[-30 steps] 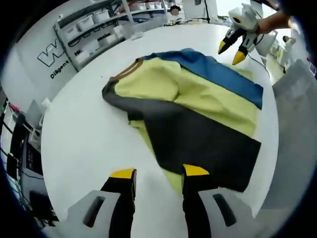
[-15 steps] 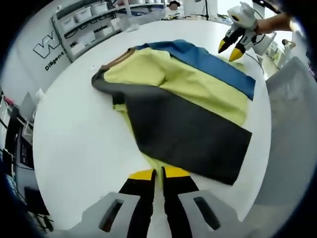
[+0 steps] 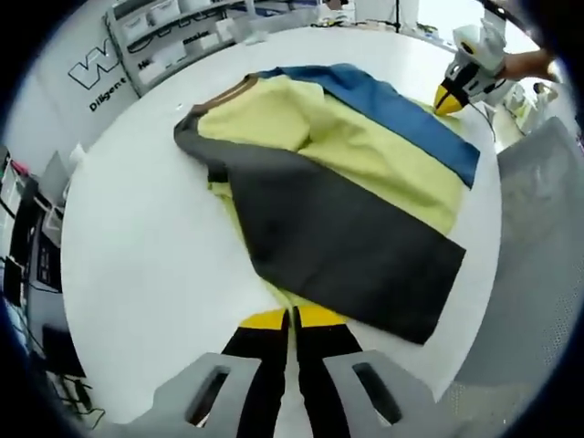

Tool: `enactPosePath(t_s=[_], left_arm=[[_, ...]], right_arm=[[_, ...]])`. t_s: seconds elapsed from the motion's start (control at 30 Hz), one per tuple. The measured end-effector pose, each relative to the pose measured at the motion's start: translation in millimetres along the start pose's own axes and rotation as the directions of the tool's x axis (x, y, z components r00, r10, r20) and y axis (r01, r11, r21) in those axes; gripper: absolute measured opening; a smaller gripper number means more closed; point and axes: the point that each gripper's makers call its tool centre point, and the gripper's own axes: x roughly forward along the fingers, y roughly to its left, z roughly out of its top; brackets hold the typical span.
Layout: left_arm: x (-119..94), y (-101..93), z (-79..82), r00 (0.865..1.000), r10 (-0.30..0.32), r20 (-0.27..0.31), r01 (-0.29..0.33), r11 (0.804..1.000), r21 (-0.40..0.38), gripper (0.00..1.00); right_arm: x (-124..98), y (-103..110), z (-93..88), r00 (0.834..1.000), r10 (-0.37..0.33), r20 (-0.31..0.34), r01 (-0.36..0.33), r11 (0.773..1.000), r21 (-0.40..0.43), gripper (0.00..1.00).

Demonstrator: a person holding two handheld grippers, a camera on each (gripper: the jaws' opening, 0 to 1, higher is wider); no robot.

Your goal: Fold the garment on the visible template until the final outline fits inside the template.

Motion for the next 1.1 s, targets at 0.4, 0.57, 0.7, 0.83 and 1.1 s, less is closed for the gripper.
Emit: enactPosePath(t_s=[0.4, 0.57, 0.7, 0.83, 1.1], left_arm=[[-9.2, -11.4, -15.6, 1.000, -0.012, -0.027, 0.011, 0.999, -0.036, 0.01], [-12.8, -14.4, -22.3, 0.999, -0.028, -0.024, 0.026, 0.996, -0.080, 0.01], [-14.2, -18.7, -23.9, 0.999, -0.029, -0.031, 0.027, 0.998, -0.054, 0.01], [-15.9, -22.3, -25.9, 0.999, -0.030, -0.041, 0.029, 0.999, -0.040, 0.01], [-16.3, -23.3, -25.9, 0.999, -0.050, -0.014, 0.051, 0.997, 0.059, 0.02]], right_arm=[[-0.4, -2.3, -1.6, 0.998, -0.064, 0.014, 0.062, 0.991, 0.119, 0.00], [-1.1, -0.8, -2.4, 0.998, -0.066, 0.003, 0.065, 0.993, 0.102, 0.00], [-1.2, 1.2, -3.1, 0.997, -0.071, -0.016, 0.071, 0.995, 0.064, 0.00], [-2.8, 2.8, -4.8, 0.997, -0.073, -0.028, 0.075, 0.994, 0.074, 0.00], [-6.3, 3.3, 2.4, 0.992, -0.125, 0.015, 0.125, 0.991, -0.057, 0.00]])
